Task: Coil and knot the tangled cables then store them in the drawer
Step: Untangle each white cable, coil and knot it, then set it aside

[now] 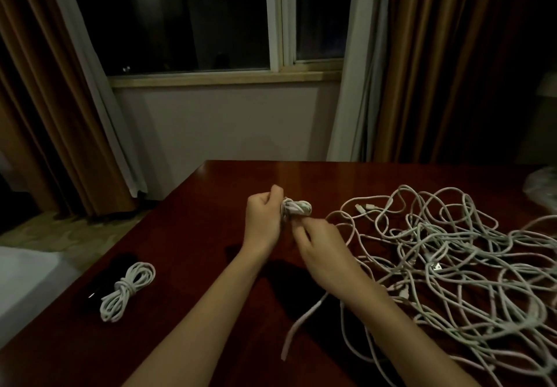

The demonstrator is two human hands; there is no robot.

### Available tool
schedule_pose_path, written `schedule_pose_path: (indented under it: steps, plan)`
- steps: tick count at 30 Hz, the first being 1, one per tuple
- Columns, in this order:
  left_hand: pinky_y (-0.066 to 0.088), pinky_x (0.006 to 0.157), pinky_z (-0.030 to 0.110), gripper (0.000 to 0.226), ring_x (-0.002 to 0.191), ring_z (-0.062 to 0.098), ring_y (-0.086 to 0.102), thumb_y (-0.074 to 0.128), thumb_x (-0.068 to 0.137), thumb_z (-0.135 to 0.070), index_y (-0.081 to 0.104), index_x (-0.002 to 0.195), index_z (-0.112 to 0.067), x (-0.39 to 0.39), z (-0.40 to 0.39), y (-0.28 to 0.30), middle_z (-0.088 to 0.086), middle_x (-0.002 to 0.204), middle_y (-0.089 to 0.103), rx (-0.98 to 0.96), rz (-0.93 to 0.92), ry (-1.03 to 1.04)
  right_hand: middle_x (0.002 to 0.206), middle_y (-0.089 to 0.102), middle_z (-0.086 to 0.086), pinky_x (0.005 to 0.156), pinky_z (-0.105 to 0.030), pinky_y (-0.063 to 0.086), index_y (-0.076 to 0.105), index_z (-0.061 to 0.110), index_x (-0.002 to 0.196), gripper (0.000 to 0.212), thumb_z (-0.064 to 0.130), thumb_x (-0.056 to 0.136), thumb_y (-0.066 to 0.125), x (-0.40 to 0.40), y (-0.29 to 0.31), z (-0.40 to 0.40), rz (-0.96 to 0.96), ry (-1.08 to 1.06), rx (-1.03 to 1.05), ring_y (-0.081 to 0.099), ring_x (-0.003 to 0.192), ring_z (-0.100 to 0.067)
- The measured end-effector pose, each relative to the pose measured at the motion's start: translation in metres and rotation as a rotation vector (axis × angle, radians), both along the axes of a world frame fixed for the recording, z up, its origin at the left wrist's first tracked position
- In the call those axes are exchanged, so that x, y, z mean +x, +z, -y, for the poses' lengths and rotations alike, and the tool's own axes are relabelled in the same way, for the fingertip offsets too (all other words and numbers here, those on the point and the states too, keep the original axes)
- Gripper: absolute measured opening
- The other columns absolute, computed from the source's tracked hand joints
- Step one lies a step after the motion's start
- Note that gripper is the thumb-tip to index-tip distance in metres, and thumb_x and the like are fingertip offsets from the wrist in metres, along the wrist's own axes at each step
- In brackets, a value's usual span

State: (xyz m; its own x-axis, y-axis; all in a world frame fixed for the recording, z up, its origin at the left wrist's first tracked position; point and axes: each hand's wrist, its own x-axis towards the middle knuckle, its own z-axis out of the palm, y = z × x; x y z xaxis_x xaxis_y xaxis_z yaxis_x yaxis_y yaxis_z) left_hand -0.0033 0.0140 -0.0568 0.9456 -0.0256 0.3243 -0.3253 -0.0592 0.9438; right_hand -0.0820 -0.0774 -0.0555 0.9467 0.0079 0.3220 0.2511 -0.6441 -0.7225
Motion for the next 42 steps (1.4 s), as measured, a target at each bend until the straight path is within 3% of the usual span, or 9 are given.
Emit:
schedule_pose_path:
  steps: [7,11,17,21,23,27,31,37,42]
  plan:
    - [0.024,0.041,0.018,0.057,0.034,0.009,0.036,0.051,0.098,-0.018,0.038,0.043,-0.022,0.003,-0.009,-0.009,-0.010,0.035,0.036,0.426,0.305,0.059,0.071,0.061,0.001,0.062,-0.029,0.050,0.065,0.014,0.086,0.022,0.020,0.099,0.049,-0.011,0.025,0.007,0.006,0.055,-0.308,0.057,0.062,-0.013]
    - [0.036,0.046,0.026,0.048,0.041,0.018,0.050,0.050,0.098,-0.017,0.059,0.052,-0.005,0.003,-0.010,-0.007,0.005,0.047,0.057,0.488,0.334,-0.146,0.065,0.064,0.012,0.055,-0.013,0.044,0.075,0.020,0.085,0.013,0.023,0.091,0.064,-0.012,0.039,0.030,0.040,0.040,-0.214,0.060,0.060,0.001]
    - [0.051,0.071,0.036,0.046,0.043,0.010,0.037,0.052,0.089,-0.023,0.049,0.044,-0.016,0.005,-0.015,-0.005,-0.006,0.044,0.043,0.427,0.204,-0.348,0.070,0.071,0.007,0.059,-0.015,0.049,0.078,0.027,0.082,0.013,0.039,0.077,0.075,-0.008,0.032,0.041,0.003,-0.048,0.008,0.064,0.070,-0.001]
    - [0.034,0.052,0.030,0.040,0.047,0.017,0.039,0.055,0.095,-0.017,0.058,0.059,0.002,0.004,-0.009,0.000,0.006,0.050,0.047,0.170,-0.010,-0.414,0.076,0.074,0.007,0.066,-0.014,0.048,0.077,0.024,0.079,0.018,0.041,0.076,0.071,-0.009,0.032,0.040,-0.077,0.029,0.289,0.068,0.075,-0.005]
    - [0.032,0.050,0.026,0.043,0.048,0.019,0.043,0.055,0.095,-0.023,0.062,0.063,0.005,0.003,-0.006,0.000,0.010,0.056,0.053,0.010,-0.128,-0.413,0.064,0.071,0.006,0.057,-0.018,0.045,0.077,0.020,0.077,0.018,0.034,0.084,0.067,-0.009,0.030,0.034,-0.056,0.016,0.366,0.064,0.058,-0.008]
    - [0.029,0.044,0.023,0.043,0.039,0.015,0.040,0.057,0.095,-0.030,0.059,0.058,-0.008,-0.002,0.002,0.002,0.005,0.048,0.049,-0.110,-0.267,-0.203,0.044,0.051,0.011,0.047,-0.012,0.034,0.059,0.023,0.057,0.040,0.022,0.097,0.056,-0.008,0.018,0.015,0.113,-0.108,0.114,0.048,0.043,-0.001]
    - [0.026,0.034,0.018,0.038,0.037,0.009,0.037,0.054,0.095,-0.023,0.057,0.061,-0.007,-0.006,0.005,0.005,0.000,0.047,0.046,-0.145,-0.291,-0.037,0.061,0.050,0.008,0.051,-0.017,0.036,0.064,0.014,0.082,0.026,0.018,0.101,0.046,-0.006,0.008,0.001,0.069,-0.105,-0.115,0.046,0.052,-0.006]
    - [0.033,0.044,0.027,0.052,0.038,0.013,0.046,0.055,0.094,-0.024,0.049,0.044,-0.010,0.002,-0.006,-0.010,0.000,0.040,0.048,0.374,0.191,0.148,0.091,0.062,-0.004,0.072,-0.029,0.050,0.062,0.008,0.101,0.020,0.012,0.101,0.042,-0.017,0.011,-0.010,-0.013,0.068,-0.482,0.058,0.077,-0.017]
    - [0.037,0.045,0.025,0.049,0.040,0.009,0.049,0.051,0.097,-0.023,0.056,0.048,-0.022,0.005,-0.010,-0.011,-0.009,0.042,0.052,0.509,0.356,-0.047,0.072,0.063,0.008,0.062,-0.019,0.046,0.068,0.022,0.083,0.022,0.028,0.098,0.053,-0.015,0.030,0.018,0.143,-0.025,-0.233,0.060,0.068,-0.007]
